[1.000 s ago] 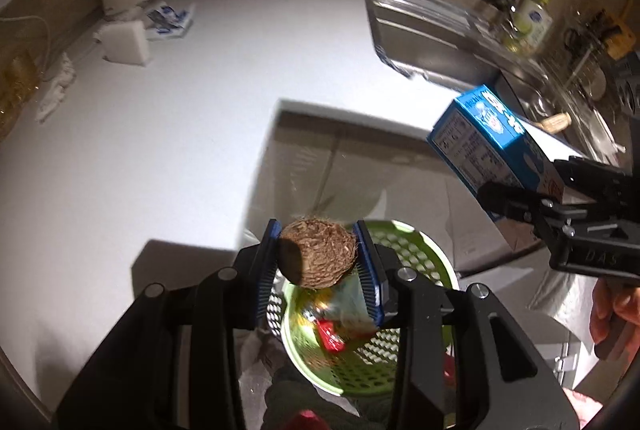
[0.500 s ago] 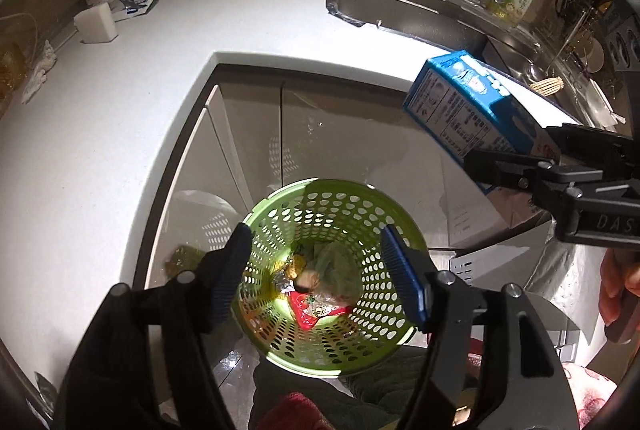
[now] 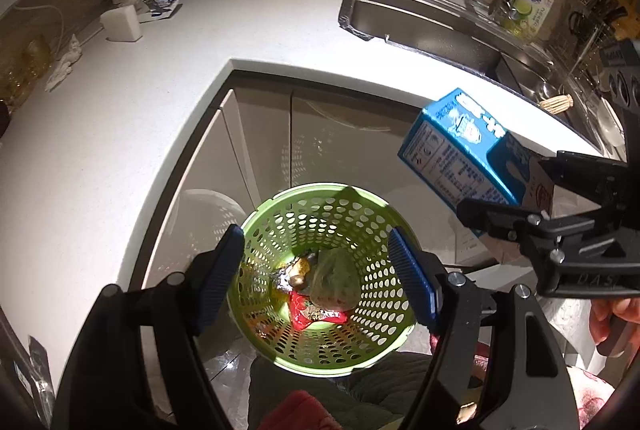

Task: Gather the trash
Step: 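Release the taro and milk carton into the green basket with both tools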

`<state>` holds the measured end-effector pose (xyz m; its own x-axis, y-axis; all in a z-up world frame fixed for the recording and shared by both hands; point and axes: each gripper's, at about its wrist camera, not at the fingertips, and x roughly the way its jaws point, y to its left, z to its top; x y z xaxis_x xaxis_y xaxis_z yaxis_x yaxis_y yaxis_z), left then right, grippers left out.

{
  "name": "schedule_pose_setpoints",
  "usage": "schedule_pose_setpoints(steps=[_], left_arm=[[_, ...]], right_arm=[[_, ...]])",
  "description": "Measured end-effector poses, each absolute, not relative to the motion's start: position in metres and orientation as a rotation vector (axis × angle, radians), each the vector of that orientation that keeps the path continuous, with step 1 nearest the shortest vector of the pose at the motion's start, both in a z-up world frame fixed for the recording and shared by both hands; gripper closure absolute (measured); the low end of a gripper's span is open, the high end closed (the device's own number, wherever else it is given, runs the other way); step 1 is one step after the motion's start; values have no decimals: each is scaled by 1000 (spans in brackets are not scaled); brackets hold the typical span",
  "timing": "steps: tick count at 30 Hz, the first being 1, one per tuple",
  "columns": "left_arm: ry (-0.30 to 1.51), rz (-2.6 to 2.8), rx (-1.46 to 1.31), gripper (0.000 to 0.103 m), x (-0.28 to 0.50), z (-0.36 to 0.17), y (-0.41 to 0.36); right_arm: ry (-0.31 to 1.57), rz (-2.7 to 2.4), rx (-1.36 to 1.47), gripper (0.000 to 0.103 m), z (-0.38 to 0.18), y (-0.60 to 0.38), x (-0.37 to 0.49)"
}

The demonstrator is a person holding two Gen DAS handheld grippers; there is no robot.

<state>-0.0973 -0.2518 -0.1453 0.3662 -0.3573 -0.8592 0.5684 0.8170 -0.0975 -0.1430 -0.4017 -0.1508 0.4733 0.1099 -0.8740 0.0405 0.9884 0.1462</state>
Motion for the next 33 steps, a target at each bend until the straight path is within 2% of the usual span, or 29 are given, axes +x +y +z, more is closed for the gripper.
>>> schedule_pose_setpoints(steps=[2, 5, 9, 12, 13, 31, 33], left_arm=[[1036, -582, 225, 32, -99, -145, -246], [1039, -551, 211, 25, -100, -145, -239], [1037, -522, 197, 24, -103, -144, -232], [1039, -503, 186, 23, -104, -144, -228], [1040, -497, 186, 22, -105, -144, -226], [1013, -443, 133, 15, -90, -125, -212], [1000, -431, 102, 11, -79, -116, -203]], right_arm=[[1085, 64, 143, 36, -154, -398, -144], [1093, 92, 135, 36, -158, -392, -145], [1110, 121, 98, 34, -166, -385, -147], [1127, 137, 77, 15, -172, -380, -148], [1124, 135, 71, 14, -173, -379, -149], [1081, 131, 69, 5, -155, -388, -132], [1060, 139, 68, 4, -147, -386, -123]])
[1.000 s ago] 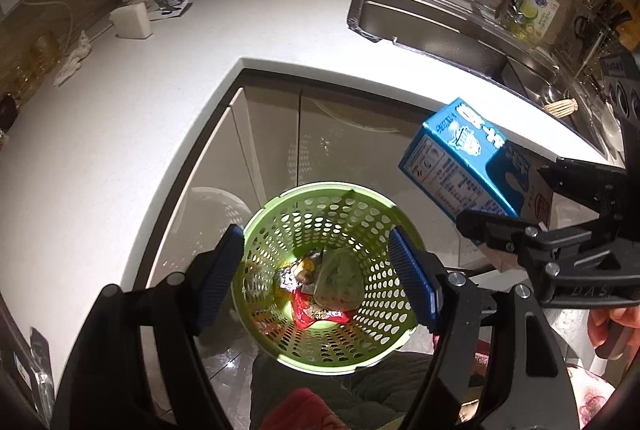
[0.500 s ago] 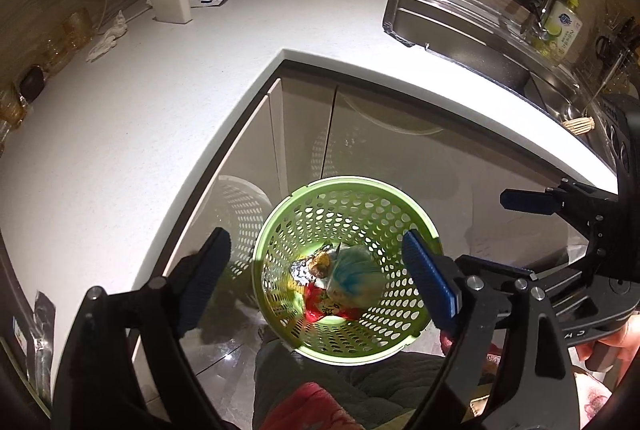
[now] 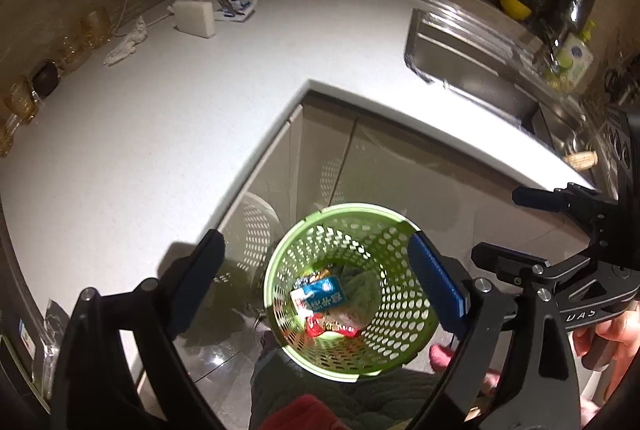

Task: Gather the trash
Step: 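Release the taro and milk carton into the green basket with both tools, then grasp the crumpled tissue with the left tool while the right tool grasps the white sponge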

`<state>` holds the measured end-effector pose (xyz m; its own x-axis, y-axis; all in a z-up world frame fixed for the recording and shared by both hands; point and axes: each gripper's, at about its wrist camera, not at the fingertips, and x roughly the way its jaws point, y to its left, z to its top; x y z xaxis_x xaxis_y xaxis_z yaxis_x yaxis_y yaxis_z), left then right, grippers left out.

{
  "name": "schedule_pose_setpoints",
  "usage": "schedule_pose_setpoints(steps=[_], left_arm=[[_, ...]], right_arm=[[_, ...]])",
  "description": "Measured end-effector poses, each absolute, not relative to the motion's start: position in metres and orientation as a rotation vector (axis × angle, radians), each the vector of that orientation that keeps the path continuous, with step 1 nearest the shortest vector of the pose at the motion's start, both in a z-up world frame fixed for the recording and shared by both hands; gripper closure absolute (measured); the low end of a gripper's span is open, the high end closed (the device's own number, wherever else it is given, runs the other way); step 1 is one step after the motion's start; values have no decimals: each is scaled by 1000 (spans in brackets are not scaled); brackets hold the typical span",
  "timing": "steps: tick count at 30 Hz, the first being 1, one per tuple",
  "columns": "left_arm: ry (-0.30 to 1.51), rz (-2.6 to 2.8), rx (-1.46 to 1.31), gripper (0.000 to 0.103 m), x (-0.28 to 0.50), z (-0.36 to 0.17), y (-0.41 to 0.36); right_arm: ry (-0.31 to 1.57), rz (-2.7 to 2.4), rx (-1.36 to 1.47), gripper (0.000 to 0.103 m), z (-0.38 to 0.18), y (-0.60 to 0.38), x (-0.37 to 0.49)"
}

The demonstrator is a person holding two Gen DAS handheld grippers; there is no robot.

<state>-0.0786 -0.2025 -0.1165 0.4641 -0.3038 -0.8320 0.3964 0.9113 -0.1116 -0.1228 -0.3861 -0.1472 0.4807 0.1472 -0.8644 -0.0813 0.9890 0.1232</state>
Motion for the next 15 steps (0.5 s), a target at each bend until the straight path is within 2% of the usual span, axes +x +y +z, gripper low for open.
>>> schedule_pose_setpoints(steps=[8, 15], left_arm=[[941, -320, 84, 10, -19, -96, -161], [900, -271, 80, 8, 66, -90, -115]], right_arm=[[991, 175, 37, 3, -123, -366, -61], [953, 194, 27, 3, -107, -336, 17]])
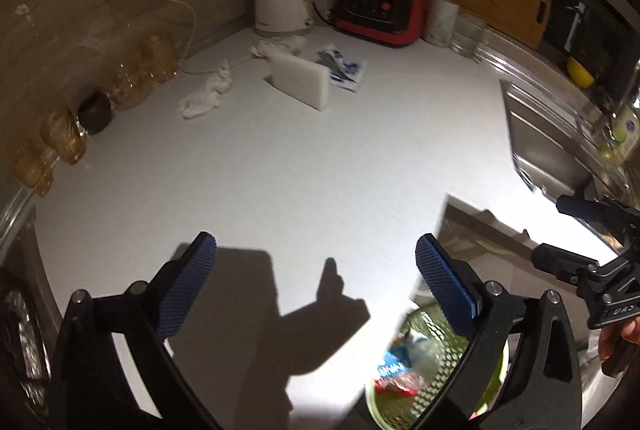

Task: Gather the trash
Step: 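Grasp the crumpled tissue with the left tool while the right tool grasps the white sponge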

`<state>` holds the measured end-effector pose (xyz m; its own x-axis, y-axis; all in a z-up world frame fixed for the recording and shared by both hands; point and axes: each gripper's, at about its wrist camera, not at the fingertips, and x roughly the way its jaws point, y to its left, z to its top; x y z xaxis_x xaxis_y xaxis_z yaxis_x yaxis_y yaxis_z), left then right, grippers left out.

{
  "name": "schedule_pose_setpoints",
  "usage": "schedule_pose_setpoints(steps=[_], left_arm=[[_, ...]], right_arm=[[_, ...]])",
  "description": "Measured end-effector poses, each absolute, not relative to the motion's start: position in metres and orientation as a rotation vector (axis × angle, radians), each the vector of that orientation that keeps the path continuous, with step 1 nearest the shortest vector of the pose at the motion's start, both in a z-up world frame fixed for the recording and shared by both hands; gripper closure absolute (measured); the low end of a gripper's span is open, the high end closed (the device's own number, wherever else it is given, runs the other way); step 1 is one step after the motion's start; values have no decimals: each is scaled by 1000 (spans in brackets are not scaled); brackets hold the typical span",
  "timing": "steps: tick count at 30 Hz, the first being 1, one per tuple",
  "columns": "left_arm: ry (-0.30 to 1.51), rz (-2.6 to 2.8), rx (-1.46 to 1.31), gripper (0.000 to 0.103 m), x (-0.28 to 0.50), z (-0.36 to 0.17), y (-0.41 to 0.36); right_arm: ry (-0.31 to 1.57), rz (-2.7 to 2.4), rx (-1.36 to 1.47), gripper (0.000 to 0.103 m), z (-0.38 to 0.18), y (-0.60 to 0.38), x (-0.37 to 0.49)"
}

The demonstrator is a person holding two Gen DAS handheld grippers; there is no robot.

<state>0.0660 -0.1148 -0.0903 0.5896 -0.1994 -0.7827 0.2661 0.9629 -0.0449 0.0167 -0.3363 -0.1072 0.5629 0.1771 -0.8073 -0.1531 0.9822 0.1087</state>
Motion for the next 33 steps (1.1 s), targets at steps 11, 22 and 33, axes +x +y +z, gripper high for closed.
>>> schedule_pose_setpoints(steps=[11, 22, 33], left_arm=[[882, -229, 37, 8, 232, -119, -48], [910, -244, 25, 8, 339, -163, -37], [951, -202, 107, 44, 362, -188, -49]], right_arm=[[928, 206, -20, 3, -115, -270, 178], [955, 196, -94, 3, -147, -234, 286], [1049, 205, -82, 49, -181, -226, 332]])
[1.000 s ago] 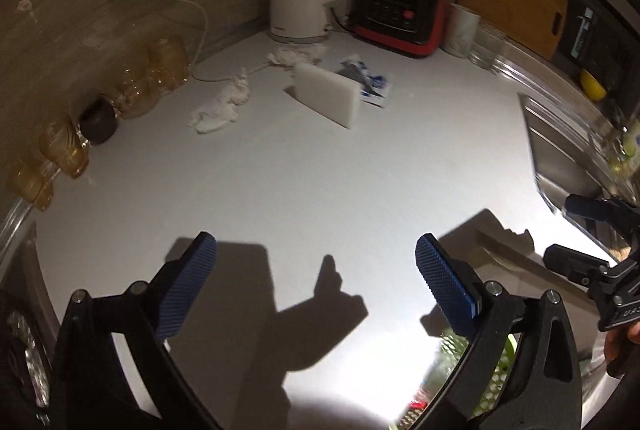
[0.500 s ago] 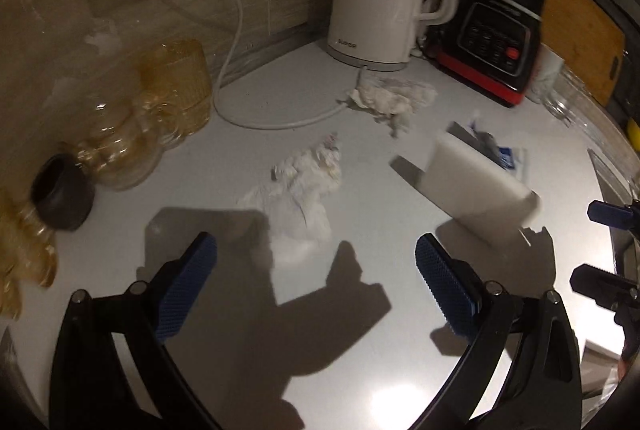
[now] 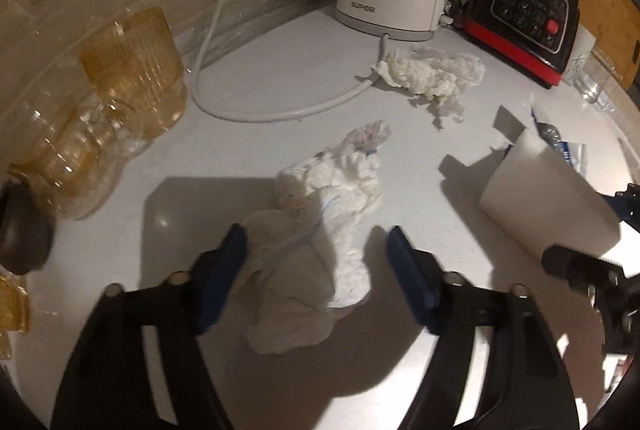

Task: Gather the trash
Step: 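Grasp the crumpled tissue with the left tool while the right tool grasps the white sponge, then release the tissue and white sponge into the green basket with both tools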

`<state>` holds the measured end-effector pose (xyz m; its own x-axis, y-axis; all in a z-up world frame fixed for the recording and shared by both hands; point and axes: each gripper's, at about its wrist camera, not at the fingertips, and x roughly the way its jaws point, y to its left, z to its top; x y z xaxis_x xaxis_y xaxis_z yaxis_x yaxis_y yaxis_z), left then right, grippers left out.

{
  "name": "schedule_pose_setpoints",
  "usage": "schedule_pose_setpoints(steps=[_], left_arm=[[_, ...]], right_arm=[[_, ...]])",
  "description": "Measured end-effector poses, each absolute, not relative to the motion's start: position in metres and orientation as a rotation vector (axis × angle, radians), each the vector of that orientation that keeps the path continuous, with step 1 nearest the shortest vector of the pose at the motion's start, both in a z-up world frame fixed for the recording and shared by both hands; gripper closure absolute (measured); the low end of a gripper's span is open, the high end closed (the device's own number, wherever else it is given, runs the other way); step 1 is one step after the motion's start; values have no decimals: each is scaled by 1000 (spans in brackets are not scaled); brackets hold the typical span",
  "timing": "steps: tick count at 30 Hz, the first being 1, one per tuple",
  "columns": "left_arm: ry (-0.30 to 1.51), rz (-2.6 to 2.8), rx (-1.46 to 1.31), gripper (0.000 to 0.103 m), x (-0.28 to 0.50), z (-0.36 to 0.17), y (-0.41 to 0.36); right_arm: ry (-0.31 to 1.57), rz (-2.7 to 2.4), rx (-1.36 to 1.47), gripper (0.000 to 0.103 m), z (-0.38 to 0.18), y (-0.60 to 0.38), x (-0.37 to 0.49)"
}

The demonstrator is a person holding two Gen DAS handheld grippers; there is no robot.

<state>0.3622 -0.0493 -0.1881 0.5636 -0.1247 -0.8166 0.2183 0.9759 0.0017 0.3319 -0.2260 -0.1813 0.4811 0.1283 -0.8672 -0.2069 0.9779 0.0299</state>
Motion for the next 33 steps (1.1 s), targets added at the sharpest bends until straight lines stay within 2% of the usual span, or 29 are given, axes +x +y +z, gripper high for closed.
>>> schedule_pose_setpoints(steps=[1, 2, 3, 6, 18, 33], left_arm=[[949, -206, 109, 49, 362, -187, -50], [949, -206, 106, 62, 362, -186, -49], [952, -202, 108, 71, 363, -186, -48], [958, -215, 99, 80, 362, -184, -47], [912, -275, 74, 83, 306, -150, -59], [936, -420, 82, 83, 129, -106, -140]], right_arm=[[1057, 207, -75, 65, -182, -226, 331], [1063, 209, -64, 73, -183, -227, 332], [1065, 211, -56, 79, -183, -228, 331], [1054, 213, -37, 81, -178, -231, 326], [992, 197, 45, 81, -135, -261, 258], [940, 144, 70, 80, -91, -316, 75]])
